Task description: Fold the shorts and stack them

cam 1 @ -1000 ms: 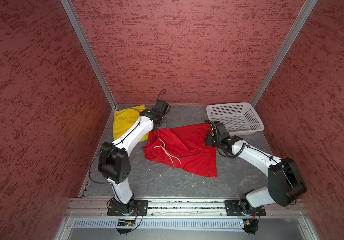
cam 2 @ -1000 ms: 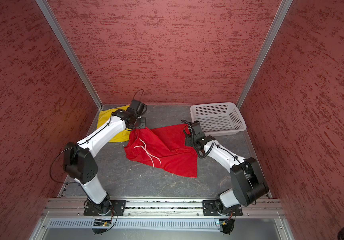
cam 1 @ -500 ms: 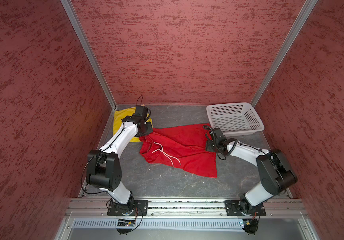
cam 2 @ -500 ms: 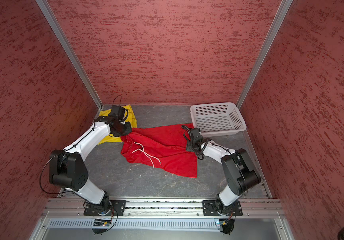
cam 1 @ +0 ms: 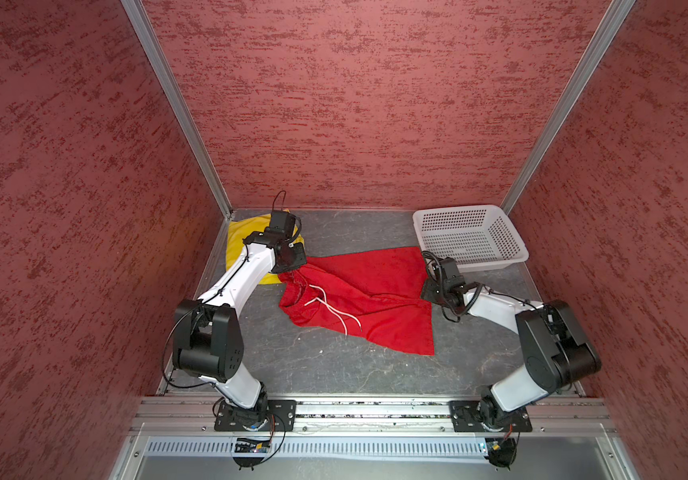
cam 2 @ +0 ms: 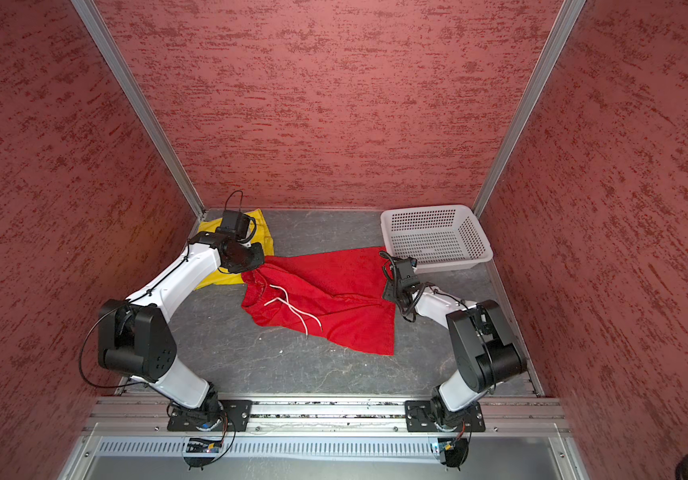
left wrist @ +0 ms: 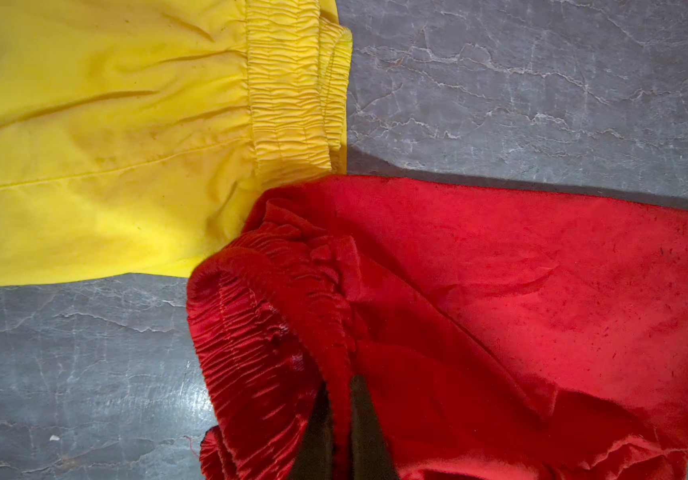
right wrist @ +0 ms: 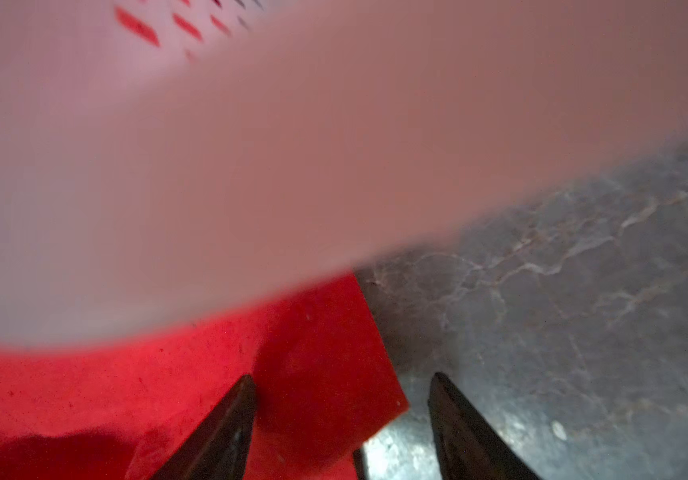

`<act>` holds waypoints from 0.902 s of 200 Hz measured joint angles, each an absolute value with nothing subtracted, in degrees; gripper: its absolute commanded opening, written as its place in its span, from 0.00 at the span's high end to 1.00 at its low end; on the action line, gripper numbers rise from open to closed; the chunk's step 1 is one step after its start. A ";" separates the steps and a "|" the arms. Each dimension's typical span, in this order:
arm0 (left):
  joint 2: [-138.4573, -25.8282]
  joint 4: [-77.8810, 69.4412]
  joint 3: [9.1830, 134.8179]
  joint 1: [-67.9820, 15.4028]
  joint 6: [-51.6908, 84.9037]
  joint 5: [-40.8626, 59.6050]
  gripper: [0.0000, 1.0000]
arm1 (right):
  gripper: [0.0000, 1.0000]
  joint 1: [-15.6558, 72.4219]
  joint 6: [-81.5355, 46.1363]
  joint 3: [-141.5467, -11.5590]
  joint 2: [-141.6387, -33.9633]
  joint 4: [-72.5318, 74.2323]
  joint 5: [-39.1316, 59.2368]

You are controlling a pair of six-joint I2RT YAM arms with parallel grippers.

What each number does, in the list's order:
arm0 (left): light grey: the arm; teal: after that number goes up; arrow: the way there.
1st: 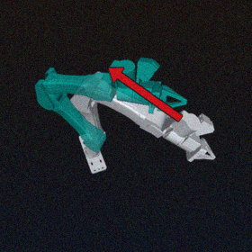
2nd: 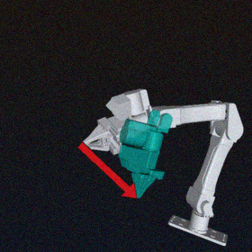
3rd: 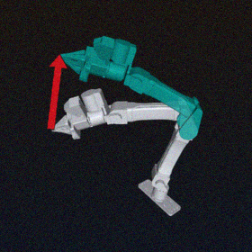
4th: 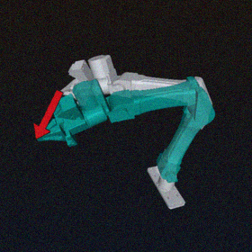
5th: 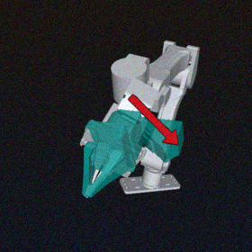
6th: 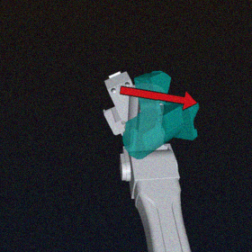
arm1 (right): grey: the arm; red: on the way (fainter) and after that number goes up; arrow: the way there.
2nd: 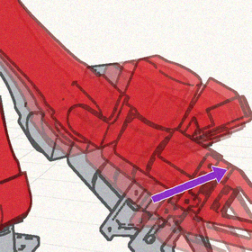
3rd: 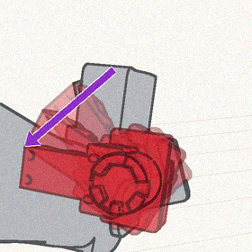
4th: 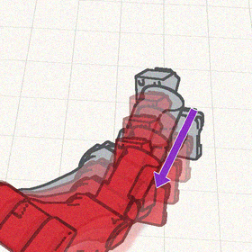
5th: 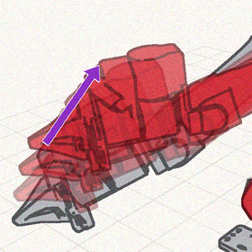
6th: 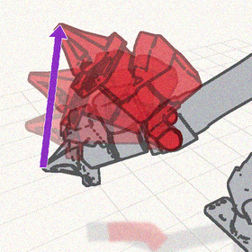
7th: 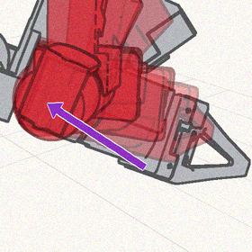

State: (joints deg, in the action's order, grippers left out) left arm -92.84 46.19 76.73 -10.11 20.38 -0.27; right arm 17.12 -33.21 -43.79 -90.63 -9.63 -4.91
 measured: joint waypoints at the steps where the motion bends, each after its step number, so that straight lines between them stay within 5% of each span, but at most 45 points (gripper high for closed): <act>1: -92.84 46.19 76.73 -10.11 20.38 -0.27 1.00 | 0.33 17.04 -33.28 -43.72 -90.63 -9.39 -4.82; 20: -92.84 46.19 76.73 -10.11 20.73 -0.19 1.00 | 0.44 16.45 -34.59 -43.18 -90.65 -6.68 -2.76; 43: -92.84 46.22 76.73 -10.11 20.99 0.01 1.00 | 0.84 16.25 -36.16 -43.03 -90.91 -3.88 0.30; 58: -92.82 46.22 76.73 -10.11 21.15 0.19 1.00 | 1.00 16.21 -37.15 -42.72 -90.87 -2.39 2.07; 120: -89.14 47.81 79.44 -9.32 21.19 2.28 1.00 | 1.00 16.14 -38.17 -43.11 -81.01 -8.78 4.69; 162: -83.55 49.06 84.31 -7.77 21.19 4.01 1.00 | 1.00 15.70 -35.97 -54.52 -68.75 -17.65 0.89; 180: -81.84 49.01 85.14 -7.35 21.19 4.25 1.00 | 0.78 15.57 -35.48 -58.28 -65.52 -19.66 -0.71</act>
State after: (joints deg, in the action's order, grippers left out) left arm -81.84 49.01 85.14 -7.35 21.19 4.25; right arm 15.57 -35.48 -58.28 -65.52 -19.66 -0.71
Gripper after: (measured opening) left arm 0.078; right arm 0.118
